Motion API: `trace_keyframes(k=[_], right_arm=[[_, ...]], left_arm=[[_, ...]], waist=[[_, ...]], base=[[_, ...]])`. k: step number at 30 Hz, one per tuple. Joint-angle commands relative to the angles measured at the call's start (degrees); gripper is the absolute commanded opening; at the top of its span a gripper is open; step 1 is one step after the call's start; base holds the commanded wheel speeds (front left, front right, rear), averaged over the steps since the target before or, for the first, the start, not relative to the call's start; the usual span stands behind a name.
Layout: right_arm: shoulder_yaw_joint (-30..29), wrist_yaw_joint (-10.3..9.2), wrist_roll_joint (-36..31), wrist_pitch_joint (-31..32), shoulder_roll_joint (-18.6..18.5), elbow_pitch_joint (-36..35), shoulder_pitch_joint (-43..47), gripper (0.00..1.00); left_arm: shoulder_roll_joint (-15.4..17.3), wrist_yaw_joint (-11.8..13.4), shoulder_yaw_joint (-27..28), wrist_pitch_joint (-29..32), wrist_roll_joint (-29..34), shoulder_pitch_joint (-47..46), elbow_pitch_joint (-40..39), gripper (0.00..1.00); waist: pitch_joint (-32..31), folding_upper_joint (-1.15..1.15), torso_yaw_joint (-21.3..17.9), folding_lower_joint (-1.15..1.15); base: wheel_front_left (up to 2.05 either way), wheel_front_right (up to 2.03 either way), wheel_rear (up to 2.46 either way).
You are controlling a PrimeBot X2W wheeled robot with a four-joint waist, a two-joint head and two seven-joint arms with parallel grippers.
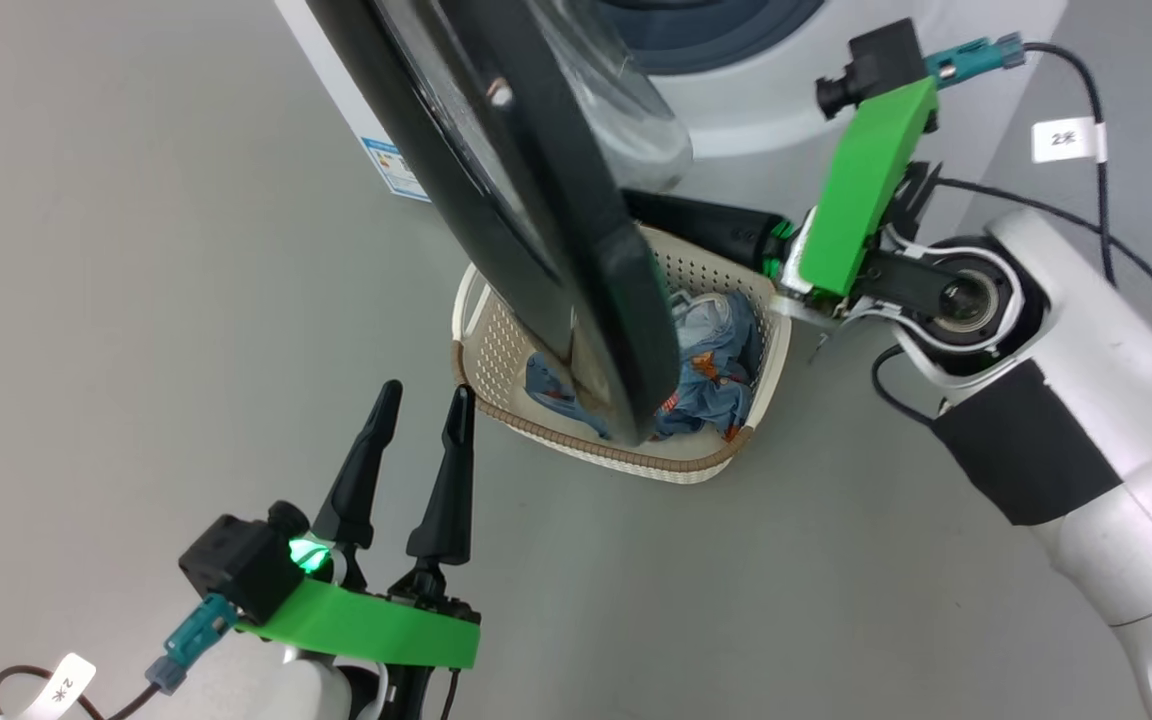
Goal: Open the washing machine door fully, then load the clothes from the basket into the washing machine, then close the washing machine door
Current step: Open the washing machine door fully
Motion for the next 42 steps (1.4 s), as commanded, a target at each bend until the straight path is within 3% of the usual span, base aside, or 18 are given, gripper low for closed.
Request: trace_keyframes(k=[1, 16, 26, 28, 30, 31, 32, 42], right_arm=[[0.54, 0.34, 0.28, 0.69, 2.48, -2.27, 1.29, 0.00], [0.34, 0.34, -0.12, 1.89, 4.66, -2.87, 3.35, 0.00], [-0.73, 0.34, -1.71, -1.21, 4.20, -3.12, 6.74, 0.00], [-0.95, 0.34, -1.98, -2.09, 4.01, -3.27, 7.54, 0.30], [-0.90, 0.34, -2.32, -2.71, 3.70, -3.74, 8.38, 0.49], [-0.98, 0.34, -2.42, -3.15, 3.53, -3.93, 8.85, 0.78], [-1.14, 0.34, -2.41, -3.59, 3.40, -4.06, 9.31, 1.00], [-1.01, 0.34, -4.34, -8.75, 0.80, -5.68, 14.12, 1.00]], left_arm=[[1.02, 0.02, 2.02, -0.35, 0.43, 0.51, -1.56, 1.00], [1.02, 0.02, 2.41, -0.35, 0.04, 1.31, -1.68, 1.00], [1.02, 0.02, 2.44, -0.35, 0.75, 1.85, -0.81, 1.00], [1.02, 0.02, 2.64, -0.35, 1.08, 1.90, -0.54, 1.00], [1.02, 0.02, 2.97, -0.35, 1.46, 1.99, -0.42, 1.00], [1.02, 0.02, 3.21, -0.35, 1.60, 2.09, -0.42, 1.00], [1.02, 0.02, 3.46, -0.35, 1.72, 2.23, -0.40, 1.00], [1.02, 0.02, 5.60, -0.35, 2.68, 3.79, 0.72, 1.00]], waist=[[-0.34, 0.00, 0.38, 0.00], [-1.80, 0.00, 1.45, 0.00], [-4.45, 0.00, -0.32, 0.00], [-4.99, 0.00, -0.76, 0.00], [-5.57, 0.00, -1.27, 0.00], [-5.87, 0.00, -1.52, 0.00], [-6.16, 0.00, -1.77, 0.00], [-9.12, 0.00, -4.84, 0.00]], base=[[0.00, 0.00, 0.00], [0.00, 0.00, 0.00], [0.00, 0.00, 0.00], [0.00, 0.00, 0.00], [0.00, 0.00, 0.00], [0.00, 0.00, 0.00], [0.00, 0.00, 0.00], [0.00, 0.00, 0.00]])
